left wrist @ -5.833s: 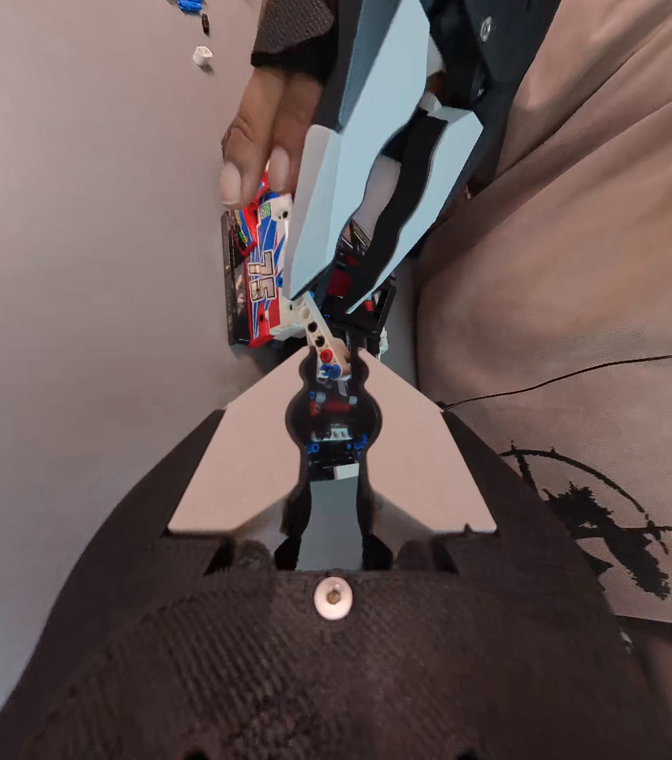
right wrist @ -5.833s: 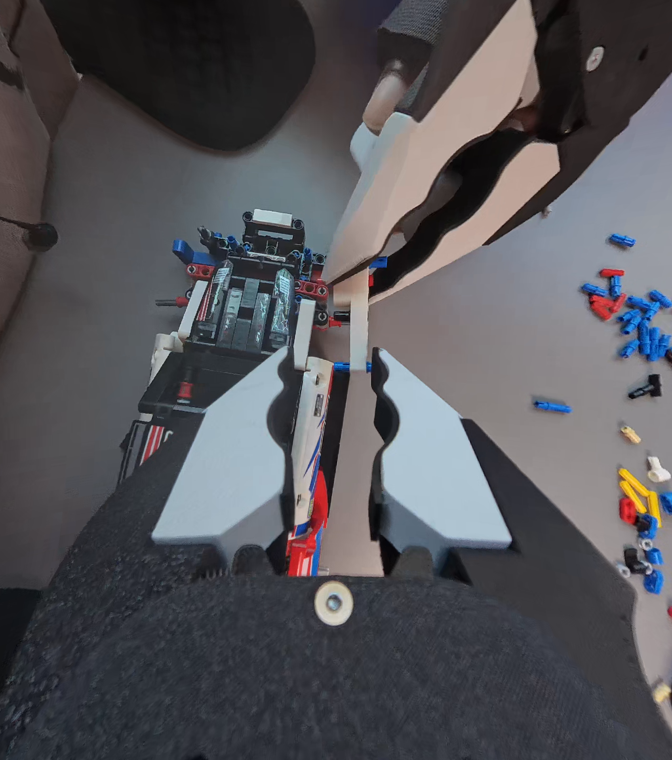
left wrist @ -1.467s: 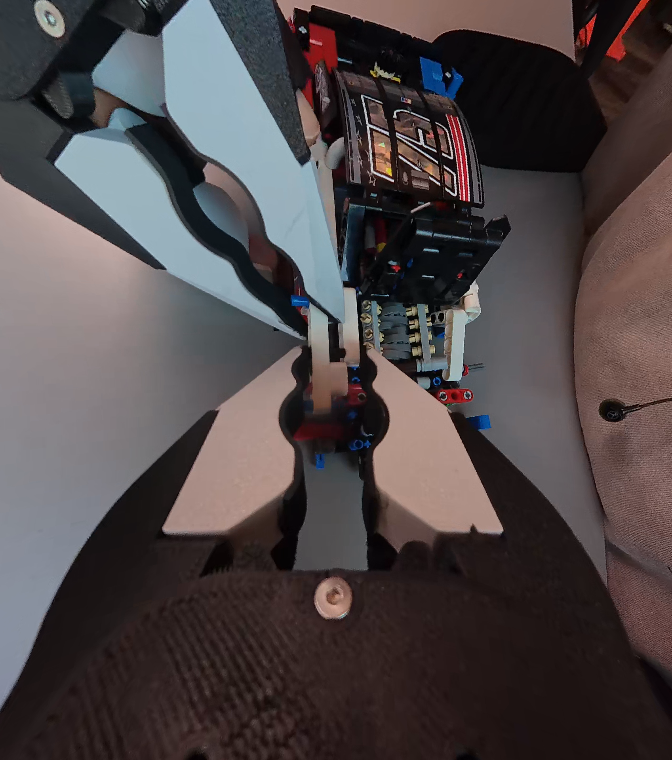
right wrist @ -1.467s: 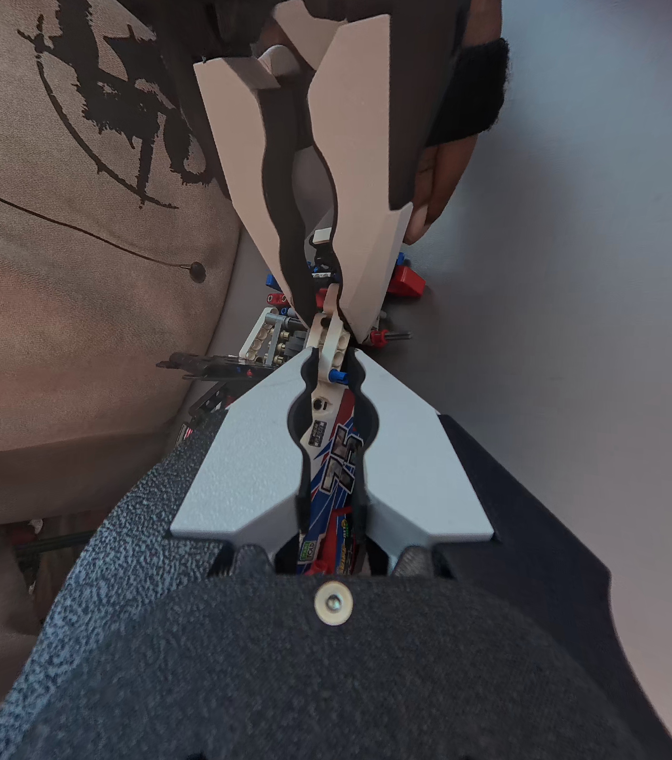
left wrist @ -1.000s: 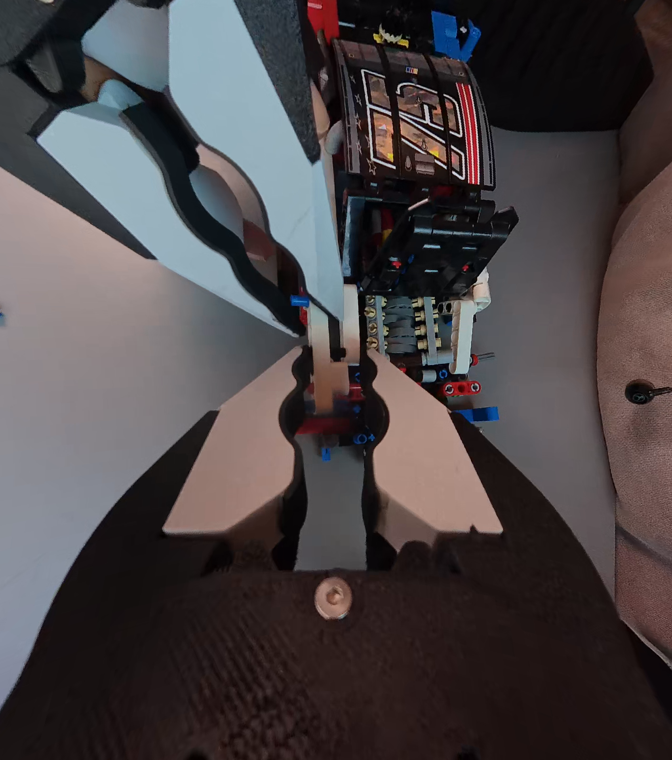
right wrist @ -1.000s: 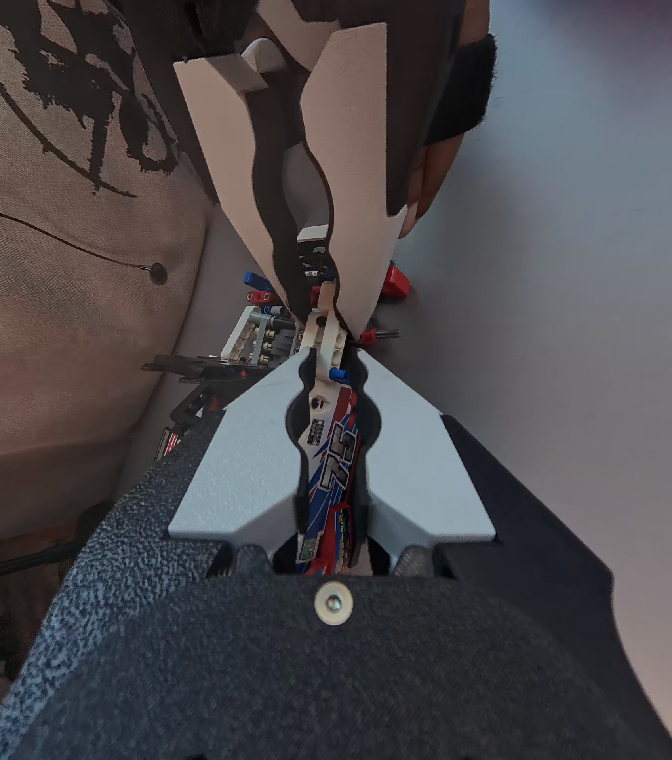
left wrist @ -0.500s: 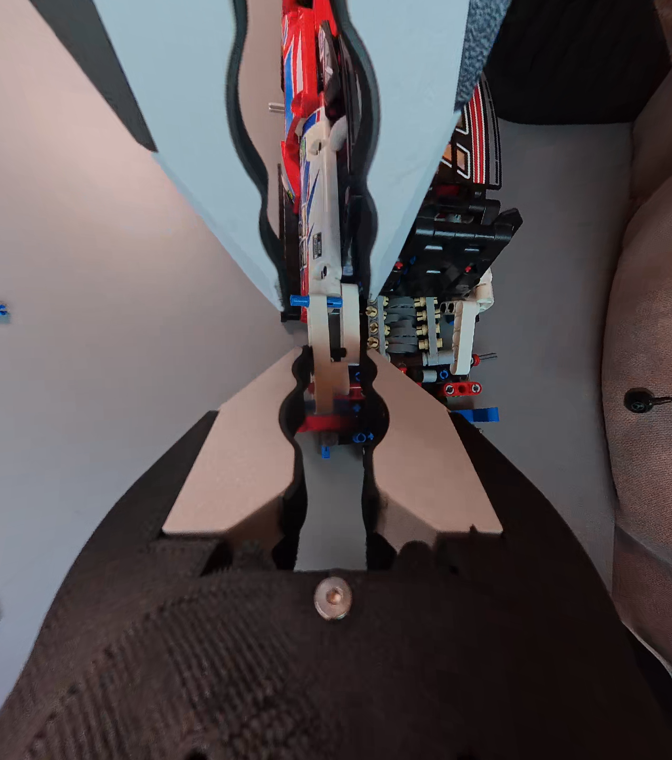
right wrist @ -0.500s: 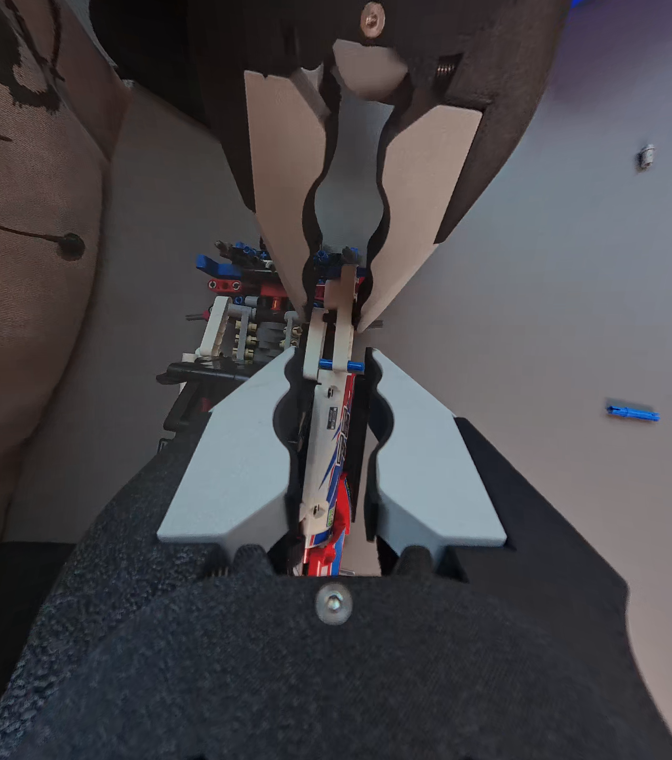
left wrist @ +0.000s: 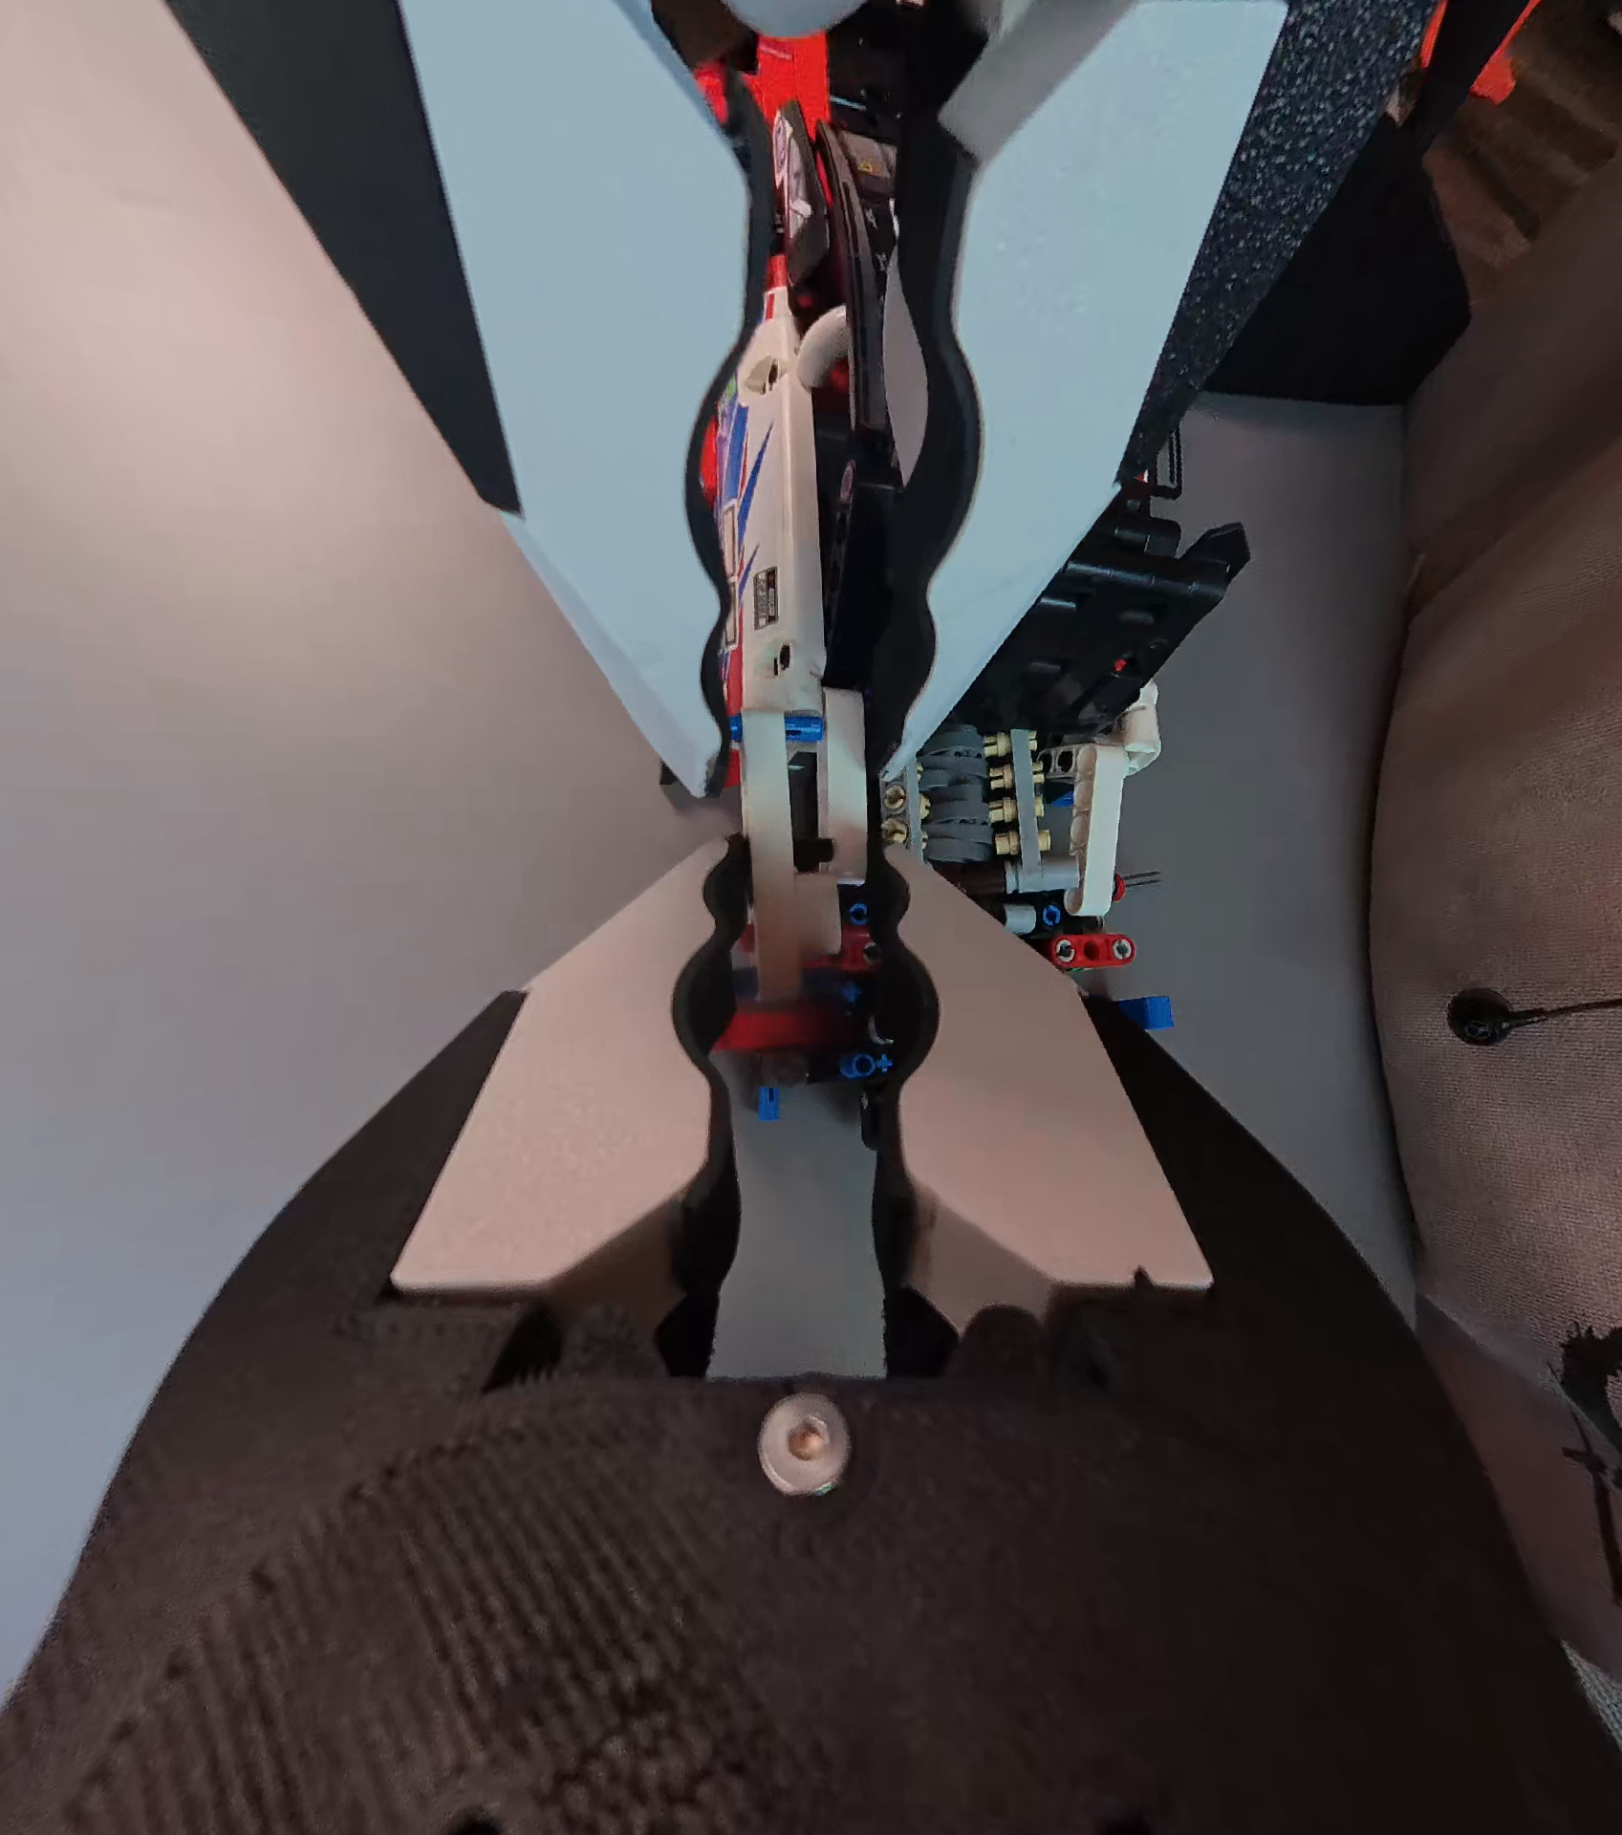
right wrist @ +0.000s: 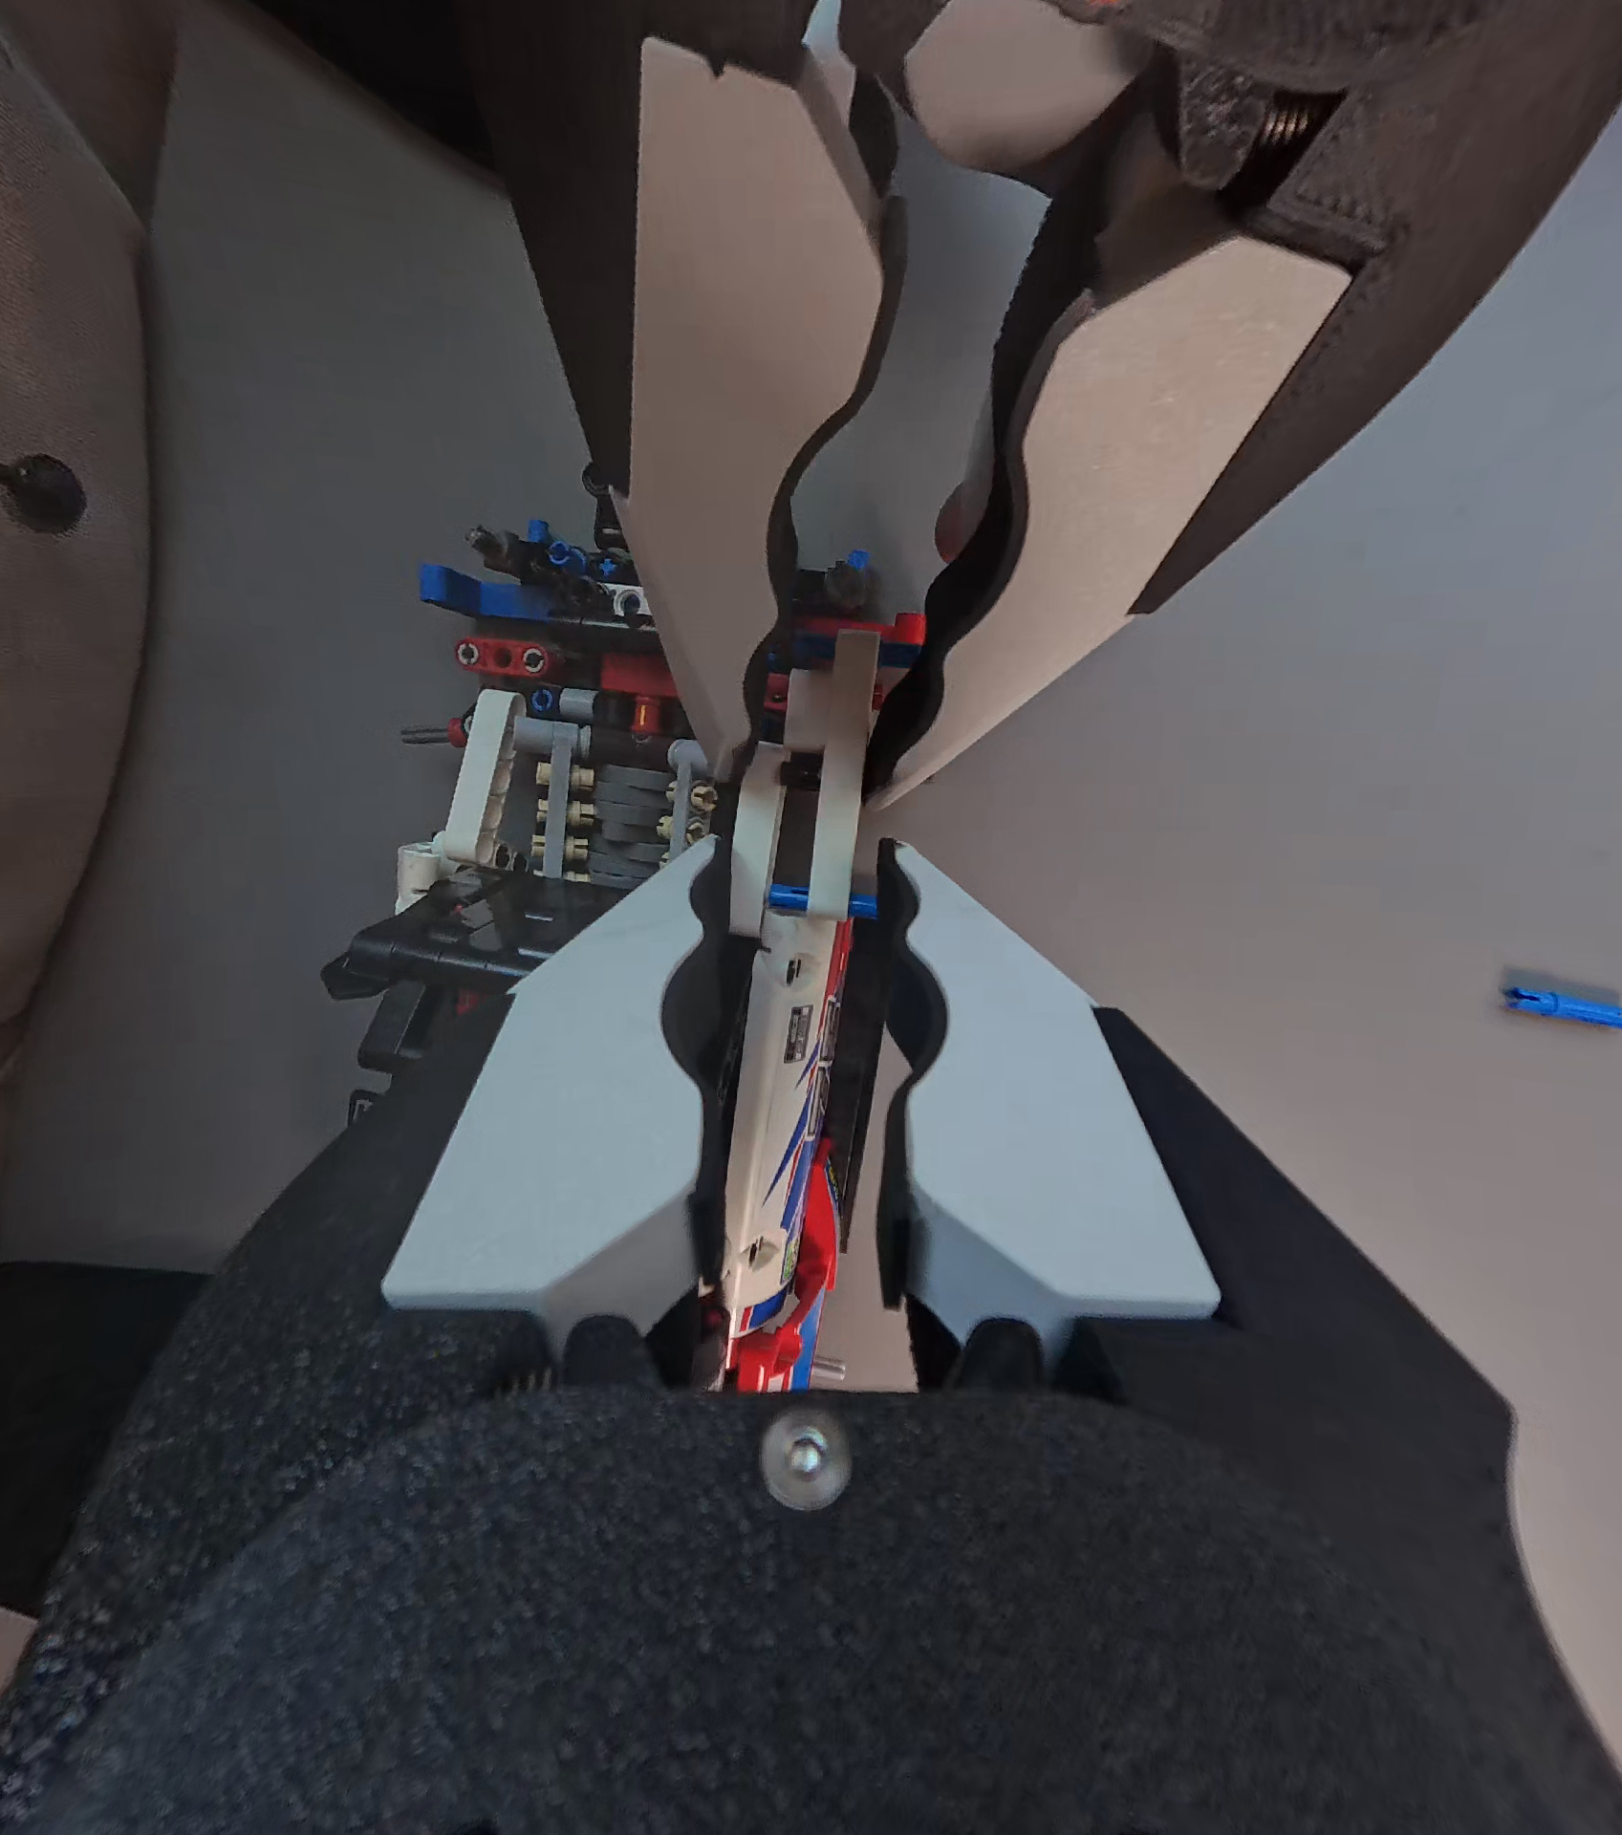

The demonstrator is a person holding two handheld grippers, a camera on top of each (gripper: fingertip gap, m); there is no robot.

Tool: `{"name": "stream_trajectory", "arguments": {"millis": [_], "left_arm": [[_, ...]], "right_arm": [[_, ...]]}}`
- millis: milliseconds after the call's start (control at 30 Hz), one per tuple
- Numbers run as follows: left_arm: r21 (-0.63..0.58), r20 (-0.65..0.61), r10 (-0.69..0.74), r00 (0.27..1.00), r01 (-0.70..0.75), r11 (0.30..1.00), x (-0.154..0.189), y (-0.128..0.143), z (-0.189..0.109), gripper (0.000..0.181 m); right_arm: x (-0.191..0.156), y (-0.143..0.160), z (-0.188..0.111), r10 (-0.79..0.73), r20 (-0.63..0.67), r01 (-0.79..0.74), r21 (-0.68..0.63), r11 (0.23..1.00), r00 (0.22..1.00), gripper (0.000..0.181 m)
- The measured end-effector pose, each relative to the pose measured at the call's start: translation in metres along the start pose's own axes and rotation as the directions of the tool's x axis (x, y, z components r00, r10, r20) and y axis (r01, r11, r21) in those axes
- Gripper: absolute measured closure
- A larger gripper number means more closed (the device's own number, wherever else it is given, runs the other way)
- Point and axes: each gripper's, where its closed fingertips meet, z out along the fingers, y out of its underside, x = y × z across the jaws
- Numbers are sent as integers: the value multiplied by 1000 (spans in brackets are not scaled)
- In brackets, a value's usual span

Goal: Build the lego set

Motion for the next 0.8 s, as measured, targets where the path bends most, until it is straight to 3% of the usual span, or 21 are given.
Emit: {"name": "stream_trajectory", "arguments": {"millis": [33,267,500,667,800], "left_arm": [[9,-8,2,1000,-2,1000,1,0,1,159],[101,-80,-27,996,35,994,11,-6,6,166],[114,-79,-6,997,15,993,16,-8,10,165],[128,-74,26,997,-17,992,15,-6,6,166],[140,-33,74,997,-68,988,13,-12,-1,166]], "right_arm": [[-1,0,0,-2,2,2,-8,1000,1000,153],[-7,6,-2,-49,-31,46,-92,995,998,152],[-11,8,-10,-84,-74,72,-152,986,994,151],[-11,-1,-24,16,-78,-20,-42,999,997,159],[-11,-4,-18,151,30,-152,42,987,988,160]]}}
